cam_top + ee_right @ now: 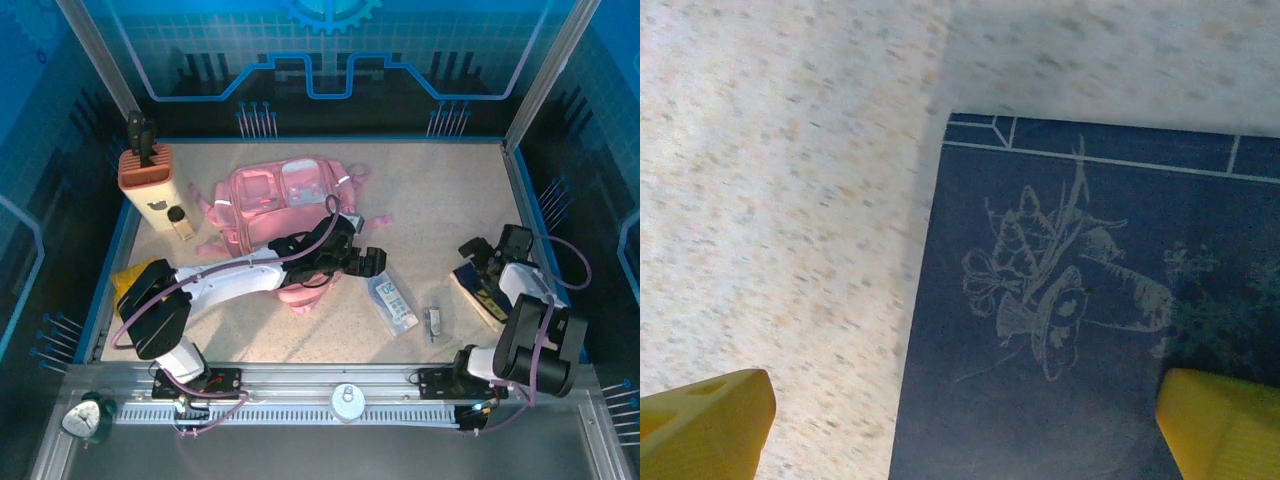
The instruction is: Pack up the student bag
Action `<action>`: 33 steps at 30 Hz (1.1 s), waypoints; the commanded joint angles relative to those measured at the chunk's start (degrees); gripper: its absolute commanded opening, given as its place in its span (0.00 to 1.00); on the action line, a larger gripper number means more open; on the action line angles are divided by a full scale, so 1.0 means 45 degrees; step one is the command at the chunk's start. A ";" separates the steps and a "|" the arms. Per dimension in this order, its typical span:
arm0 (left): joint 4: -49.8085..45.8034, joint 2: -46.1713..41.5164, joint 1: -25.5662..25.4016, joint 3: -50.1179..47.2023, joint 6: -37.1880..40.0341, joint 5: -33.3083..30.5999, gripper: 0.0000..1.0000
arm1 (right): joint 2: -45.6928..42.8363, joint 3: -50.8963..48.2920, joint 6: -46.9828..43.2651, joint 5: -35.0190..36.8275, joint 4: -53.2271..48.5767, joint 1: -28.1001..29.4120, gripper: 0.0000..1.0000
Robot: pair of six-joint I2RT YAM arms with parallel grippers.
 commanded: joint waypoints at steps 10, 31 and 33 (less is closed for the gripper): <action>-0.1478 -0.0751 0.0550 -0.0085 -0.0088 -0.1673 0.99 | 0.3761 0.2305 -0.0366 -0.3024 0.0610 0.4956 1.00; -0.0266 0.1570 0.0885 0.1431 -0.1284 0.1468 0.86 | -0.2806 -0.0392 -0.0848 -0.3494 -0.3241 0.5559 0.96; -0.0144 0.2265 0.0889 0.1944 -0.1315 0.1771 0.84 | -0.2888 -0.0858 -0.0455 -0.3568 -0.2736 0.5559 0.94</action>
